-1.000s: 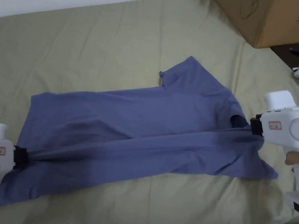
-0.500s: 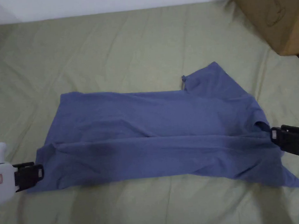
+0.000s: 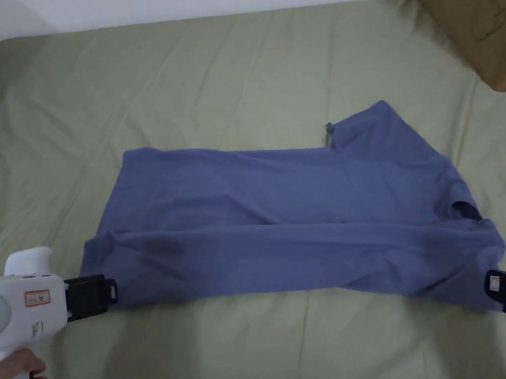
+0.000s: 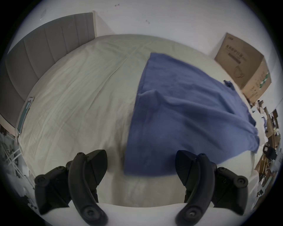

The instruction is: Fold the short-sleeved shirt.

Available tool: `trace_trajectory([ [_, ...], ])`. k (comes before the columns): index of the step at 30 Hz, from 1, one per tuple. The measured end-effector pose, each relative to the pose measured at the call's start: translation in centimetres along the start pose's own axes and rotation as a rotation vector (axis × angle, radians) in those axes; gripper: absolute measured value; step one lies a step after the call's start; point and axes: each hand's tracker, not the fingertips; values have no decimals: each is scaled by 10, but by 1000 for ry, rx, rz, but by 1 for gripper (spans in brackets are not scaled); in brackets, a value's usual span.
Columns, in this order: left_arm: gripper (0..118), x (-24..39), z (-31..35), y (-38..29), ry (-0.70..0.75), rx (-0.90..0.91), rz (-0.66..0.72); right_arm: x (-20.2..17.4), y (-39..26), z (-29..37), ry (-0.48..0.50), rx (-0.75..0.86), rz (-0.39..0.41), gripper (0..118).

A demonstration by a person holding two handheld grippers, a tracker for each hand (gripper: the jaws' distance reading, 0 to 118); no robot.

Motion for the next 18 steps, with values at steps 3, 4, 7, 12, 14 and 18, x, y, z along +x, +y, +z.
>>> trace_trajectory([
  [3,91,3,-21,4,68,-84,-24,6,-2,4,-28,1,0,0],
  [4,90,5,-26,2,53,-100,-31,10,-2,5,-32,-4,-4,0],
  [7,55,7,-17,0,66,-65,-20,21,-2,6,-60,-19,-38,2],
  [12,7,4,-2,3,79,-12,-27,28,0,-8,-123,-49,-3,116],
  [14,7,4,-2,6,79,-26,-8,31,1,-18,-98,-36,0,114],
  [18,7,6,-1,7,87,-35,-22,45,2,-54,-123,-76,-71,106],
])
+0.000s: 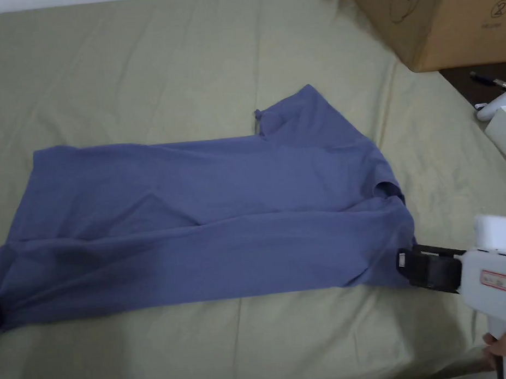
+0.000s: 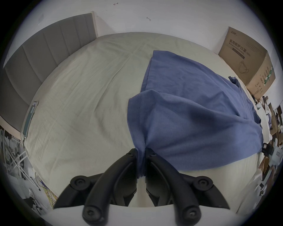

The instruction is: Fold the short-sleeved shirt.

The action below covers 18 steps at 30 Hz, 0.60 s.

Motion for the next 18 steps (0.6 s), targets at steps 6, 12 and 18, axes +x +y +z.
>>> trace_trajectory([
  [6,7,-3,9,3,-7,1,-22,-25,-11,-7,-61,-30,83,46],
  [12,6,-2,21,4,-12,8,-47,-25,-4,2,43,-70,-4,12],
  [18,6,-7,44,2,-68,35,-42,-24,5,28,10,-35,85,12],
])
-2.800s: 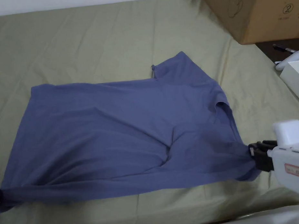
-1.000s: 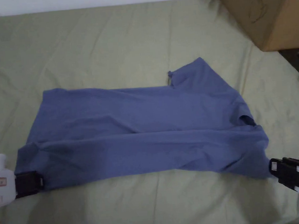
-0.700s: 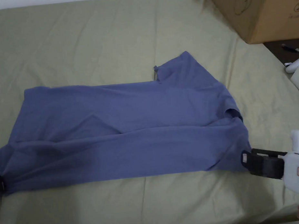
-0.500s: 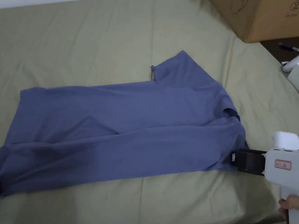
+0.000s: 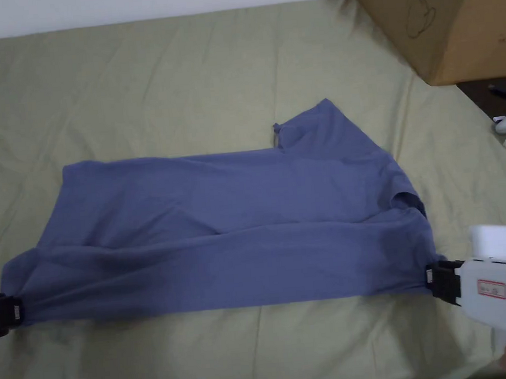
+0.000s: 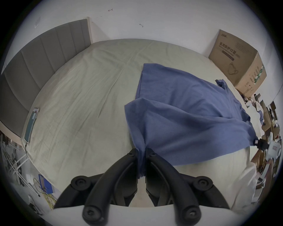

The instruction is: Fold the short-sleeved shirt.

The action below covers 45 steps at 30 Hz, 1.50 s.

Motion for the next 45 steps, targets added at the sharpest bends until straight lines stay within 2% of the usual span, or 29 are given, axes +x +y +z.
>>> trace_trajectory([
  [6,6,-7,36,-37,-12,-10,-39,23,-5,41,7,17,-39,12],
  [8,6,-9,40,-57,-25,-26,-39,31,-19,47,25,-15,-57,12],
  [11,6,-10,35,-84,-15,-61,-37,36,-44,45,17,-88,-36,13],
  [12,14,-12,30,-90,-19,-76,-22,36,-50,41,14,-96,-36,18],
  [13,35,-14,26,-95,-30,-86,-12,35,-53,39,13,-100,-42,38],
  [14,76,-15,22,-99,-32,-84,-3,35,-55,36,23,-106,-52,82],
  [15,101,-15,20,-100,-30,-84,7,34,-54,36,25,-109,-68,105],
  [16,113,-14,18,-101,-10,-92,17,32,-51,36,10,-109,-75,112],
  [19,114,-13,21,-98,32,-82,-6,30,-42,46,-22,-63,-41,110],
  [20,112,-15,27,-94,22,-42,-3,30,-34,53,-22,-20,-24,107],
  [21,105,-17,30,-89,7,-37,8,29,-28,59,-22,-4,-12,98],
  [22,87,-19,32,-82,-2,-29,36,28,-21,64,-27,2,-4,82],
  [23,46,-18,37,-71,5,-34,40,27,-14,69,-24,13,4,50],
  [24,23,-15,42,-65,3,-19,34,28,-6,73,-9,25,11,34],
  [25,14,-11,48,-58,1,50,8,27,2,78,25,44,8,27],
  [26,14,-5,54,-50,8,74,-2,26,10,81,57,60,3,27],
  [27,0,1,56,-40,13,96,7,24,18,81,55,67,3,12],
  [29,0,14,56,-24,-15,153,-17,18,36,75,46,82,16,0],
  [31,0,25,47,-4,-62,154,-46,12,55,65,44,84,32,0],
  [34,0,40,27,21,-60,127,-52,1,90,40,81,70,62,0],
  [36,0,48,14,36,-69,125,-61,-5,112,18,68,66,82,1],
  [37,0,52,8,41,-77,119,-58,-8,123,5,72,68,97,18],
  [38,0,56,2,46,-95,117,-57,-10,135,-9,77,63,98,68],
  [39,0,57,-5,52,-101,114,-57,-14,148,-25,81,43,110,104],
  [40,0,61,-11,56,-102,108,-58,-15,157,-38,78,26,123,115],
  [43,0,69,-31,69,-88,88,-85,-22,184,-93,79,-65,145,99],
  [45,0,71,-40,73,-89,79,-85,-27,196,-114,64,-90,163,99],
])
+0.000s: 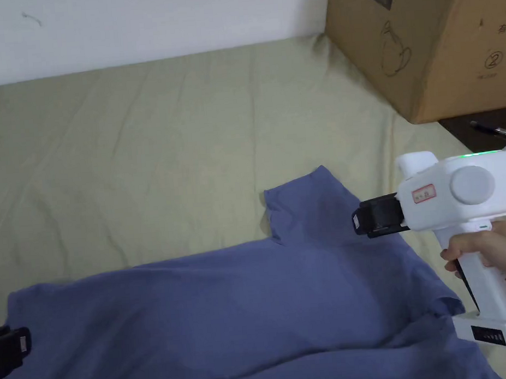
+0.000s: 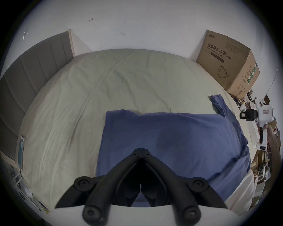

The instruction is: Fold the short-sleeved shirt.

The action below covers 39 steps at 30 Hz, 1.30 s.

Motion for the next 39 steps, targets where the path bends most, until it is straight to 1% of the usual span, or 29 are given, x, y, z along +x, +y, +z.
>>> trace_trajectory([
  [3,0,-4,-15,4,-12,-21,19,2,16,-41,-36,-26,56,97],
  [4,0,-4,-19,5,-7,-27,22,5,19,-54,-71,-57,55,93],
  [6,0,-8,-26,7,0,-37,21,12,22,-77,-128,-113,44,93],
  [7,0,-9,-28,8,3,-44,20,16,21,-84,-141,-139,31,89],
  [9,0,-12,-34,10,9,-54,20,22,17,-86,-80,-124,-3,69],
  [10,0,-15,-37,11,15,-57,21,21,18,-83,-90,-113,-15,66],
  [11,0,-17,-39,13,20,-58,21,19,16,-79,-97,-109,-8,66],
  [12,5,-19,-41,15,21,-63,20,17,16,-75,-111,-98,7,57],
  [13,24,-21,-42,18,22,-66,21,16,16,-72,-117,-89,40,43],
  [14,66,-25,-44,20,25,-64,25,15,17,-70,-120,-88,56,18],
  [15,95,-27,-45,24,27,-63,32,13,18,-66,-116,-88,71,0],
  [16,109,-28,-49,29,36,-72,38,11,18,-65,-99,-84,84,0],
  [17,111,-30,-53,34,47,-82,35,8,19,-65,-97,-84,84,0],
  [18,111,-33,-56,37,55,-74,28,2,19,-65,-108,-84,91,0],
  [19,111,-36,-59,43,60,-57,26,0,19,-68,-143,-94,144,0],
  [20,111,-41,-66,51,61,-56,33,-2,18,-70,-150,-101,169,0],
  [22,111,-48,-83,63,71,-79,65,0,18,-69,-147,-96,148,0],
  [23,106,-51,-93,69,57,-91,76,2,19,-69,-138,-98,128,0],
  [24,90,-52,-102,73,46,-95,92,6,20,-69,-121,-100,95,0],
  [25,56,-52,-111,76,40,-100,103,9,21,-69,-108,-103,73,0],
  [26,37,-49,-122,79,36,-122,109,12,21,-69,-97,-102,52,0],
  [28,31,-37,-139,76,24,-170,77,15,21,-70,-92,-101,43,0],
  [29,17,-28,-143,72,172,-157,-16,14,22,-70,-91,-102,45,0],
  [30,5,-22,-143,71,117,-150,-43,14,22,-69,-92,-102,46,0],
  [31,4,-20,-137,75,127,-153,-36,13,22,-69,-93,-102,48,0],
  [34,3,-31,-123,79,68,-143,33,14,26,-58,-86,-91,48,0],
  [35,3,-33,-118,80,73,-139,45,14,27,-50,-77,-78,31,0],
  [37,3,-32,-106,82,74,-133,21,15,28,-32,-64,-52,32,0],
  [39,3,-24,-87,83,65,-117,-10,14,29,-9,-21,-24,48,0],
])
